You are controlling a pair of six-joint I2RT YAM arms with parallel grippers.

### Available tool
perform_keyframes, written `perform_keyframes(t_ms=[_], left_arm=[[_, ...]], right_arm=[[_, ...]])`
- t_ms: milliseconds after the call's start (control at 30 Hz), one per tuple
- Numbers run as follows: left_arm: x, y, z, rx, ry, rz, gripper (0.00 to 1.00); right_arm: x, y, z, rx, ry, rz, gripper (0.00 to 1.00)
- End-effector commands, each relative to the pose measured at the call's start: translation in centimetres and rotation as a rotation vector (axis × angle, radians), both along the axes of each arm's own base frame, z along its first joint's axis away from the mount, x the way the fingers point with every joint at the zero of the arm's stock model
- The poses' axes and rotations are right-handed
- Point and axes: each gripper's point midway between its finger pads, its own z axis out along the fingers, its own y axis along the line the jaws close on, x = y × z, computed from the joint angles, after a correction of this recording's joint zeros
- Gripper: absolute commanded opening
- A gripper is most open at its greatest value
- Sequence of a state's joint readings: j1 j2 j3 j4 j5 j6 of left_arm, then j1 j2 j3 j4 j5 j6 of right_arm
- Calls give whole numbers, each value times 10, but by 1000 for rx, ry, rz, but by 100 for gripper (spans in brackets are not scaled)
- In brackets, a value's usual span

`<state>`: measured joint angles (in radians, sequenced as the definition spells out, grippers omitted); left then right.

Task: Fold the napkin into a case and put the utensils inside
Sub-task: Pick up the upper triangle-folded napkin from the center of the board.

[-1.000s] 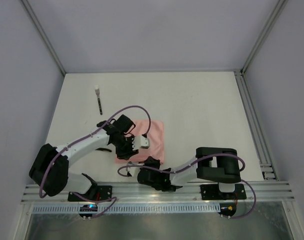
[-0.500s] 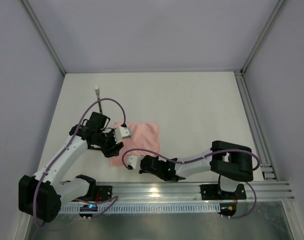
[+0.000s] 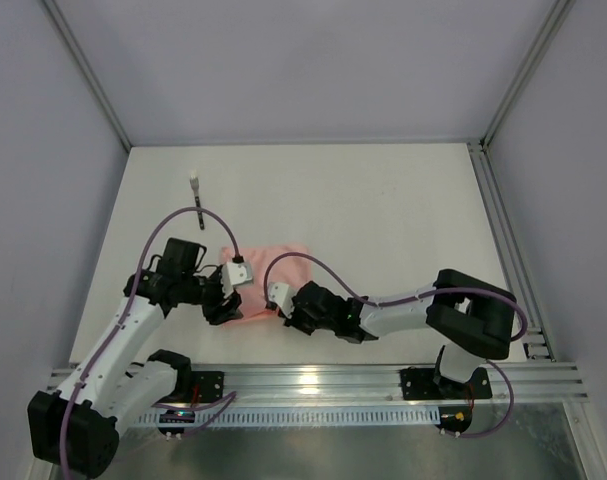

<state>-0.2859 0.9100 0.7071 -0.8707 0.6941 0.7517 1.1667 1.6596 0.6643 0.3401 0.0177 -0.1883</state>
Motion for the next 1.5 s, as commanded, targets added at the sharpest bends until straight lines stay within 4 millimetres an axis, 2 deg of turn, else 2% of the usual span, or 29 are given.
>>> perform_keyframes(t_ms=[0, 33, 67, 133, 167, 200, 233, 267, 500, 667, 800, 900, 1000, 1033, 1100, 1233, 1433, 1467], left_arm=[[5, -2, -4, -21, -79, -37, 58], [14, -2, -4, -16, -128, -31, 59], [16, 0, -6, -7, -149, -34, 69], [15, 2, -14, 16, -184, -77, 70], [14, 2, -17, 23, -184, -94, 77], [11, 2, -20, 29, -186, -114, 89], [11, 2, -22, 36, -192, -130, 91], [10, 2, -23, 45, -209, -156, 99], [3, 2, -38, 131, -240, -267, 99], [1, 5, -64, 215, -259, -315, 99], [10, 15, -76, 288, -292, -286, 99], [24, 17, -76, 313, -332, -237, 92], [44, 19, -65, 329, -375, -131, 81], [46, 18, -61, 315, -362, -84, 74], [45, 13, -49, 283, -342, -76, 68], [34, 6, -41, 240, -276, -85, 42], [24, 9, -38, 250, -225, -96, 18], [27, 7, -30, 240, -234, -94, 16]], right_arm=[[-26, -14, -26, -37, 147, 34, 4], [-26, -13, -27, -33, 154, 30, 4], [-25, -11, -25, -21, 156, 30, 4], [-25, -8, -25, -10, 167, 29, 4], [-25, -6, -25, -2, 171, 30, 4], [-25, -6, -25, 6, 179, 25, 4], [-24, -4, -24, 13, 182, 25, 4], [-25, -5, -29, 1, 190, 23, 4], [-21, -4, -30, -20, 203, 4, 4], [-18, -2, -26, -6, 212, -3, 4], [-16, 0, -25, -3, 213, -6, 4], [-14, 1, -24, -1, 211, -9, 4], [-14, 0, -22, -2, 207, -9, 4], [-15, -2, -23, -3, 209, -10, 4], [-15, -4, -22, -1, 205, -12, 4], [-17, -8, -24, -11, 209, -12, 4], [-17, -11, -21, -17, 196, -10, 4], [-16, -11, -20, -16, 192, -11, 4]])
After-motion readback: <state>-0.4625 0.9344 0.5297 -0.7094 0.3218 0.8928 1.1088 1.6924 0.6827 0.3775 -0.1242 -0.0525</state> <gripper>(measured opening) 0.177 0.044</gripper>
